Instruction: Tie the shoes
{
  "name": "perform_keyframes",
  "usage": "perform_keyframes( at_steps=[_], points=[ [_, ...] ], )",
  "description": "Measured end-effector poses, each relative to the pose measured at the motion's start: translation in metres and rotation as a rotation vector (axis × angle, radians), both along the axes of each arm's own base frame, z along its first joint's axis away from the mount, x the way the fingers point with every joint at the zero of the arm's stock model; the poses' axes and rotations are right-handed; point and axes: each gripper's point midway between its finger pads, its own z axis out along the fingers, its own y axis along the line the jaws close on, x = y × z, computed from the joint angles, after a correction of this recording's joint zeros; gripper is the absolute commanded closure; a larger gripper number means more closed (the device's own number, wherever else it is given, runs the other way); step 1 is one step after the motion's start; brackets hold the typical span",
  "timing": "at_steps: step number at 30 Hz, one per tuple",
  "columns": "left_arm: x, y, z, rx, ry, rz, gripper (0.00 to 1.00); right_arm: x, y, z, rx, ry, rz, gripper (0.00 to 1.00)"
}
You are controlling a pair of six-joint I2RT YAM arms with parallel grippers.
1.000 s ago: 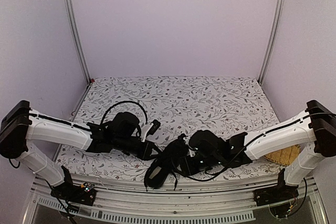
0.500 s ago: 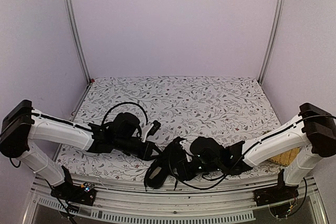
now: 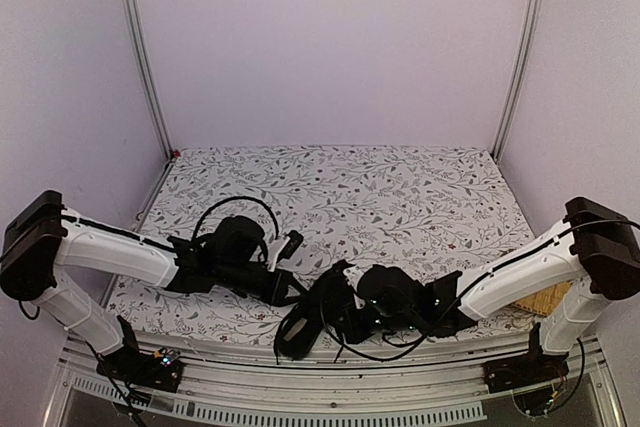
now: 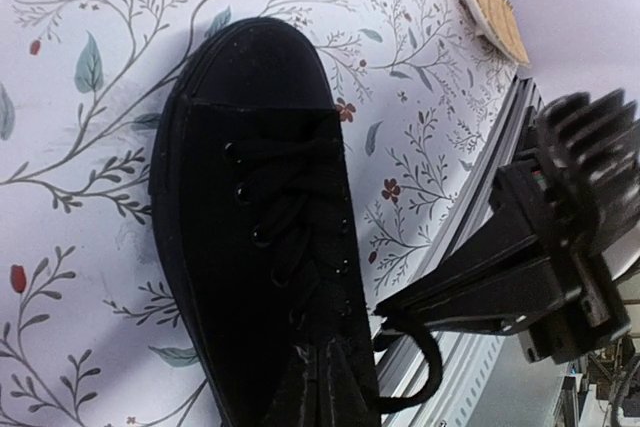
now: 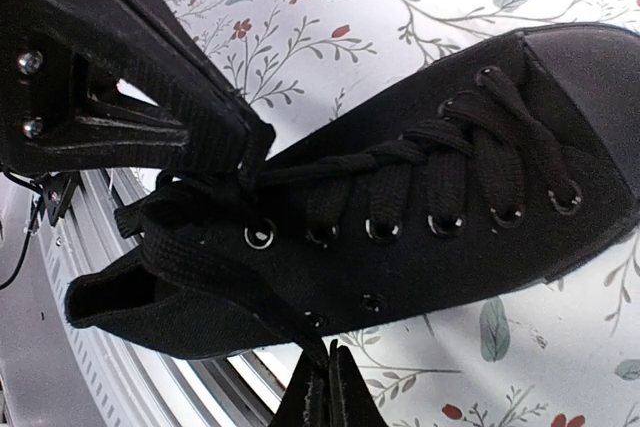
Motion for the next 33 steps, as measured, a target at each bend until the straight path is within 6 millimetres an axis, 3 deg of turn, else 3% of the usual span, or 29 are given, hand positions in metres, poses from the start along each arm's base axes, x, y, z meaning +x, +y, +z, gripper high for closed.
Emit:
perform_keyframes(
  at_steps=[4, 6, 9, 13, 21, 27, 33],
  points=[
    [-0.001, 0.006, -0.002, -0.001, 0.004, 0.011, 0.59, 0.0, -0.013, 0.013, 0.016, 0.004, -0.031, 0.98],
    [-0.001, 0.009, 0.001, -0.009, 0.003, 0.022, 0.47, -0.002, -0.019, 0.018, 0.024, 0.008, -0.039, 0.98],
    [-0.003, 0.016, 0.009, -0.034, -0.003, 0.039, 0.36, -0.003, -0.022, 0.021, 0.024, 0.012, -0.04, 0.98],
    [-0.013, 0.028, 0.012, -0.082, 0.007, 0.054, 0.32, -0.008, -0.023, 0.017, 0.009, 0.031, -0.022, 0.98],
    [-0.056, 0.055, -0.018, -0.11, 0.129, 0.05, 0.3, -0.016, -0.018, 0.02, 0.015, 0.058, 0.025, 0.98],
    [-0.073, 0.04, -0.005, -0.186, 0.137, -0.004, 0.29, -0.018, -0.015, 0.023, 0.021, 0.062, 0.04, 0.98],
    [-0.09, 0.022, -0.008, -0.208, 0.172, -0.058, 0.3, -0.018, -0.013, 0.025, 0.016, 0.058, 0.049, 0.98]
  ],
)
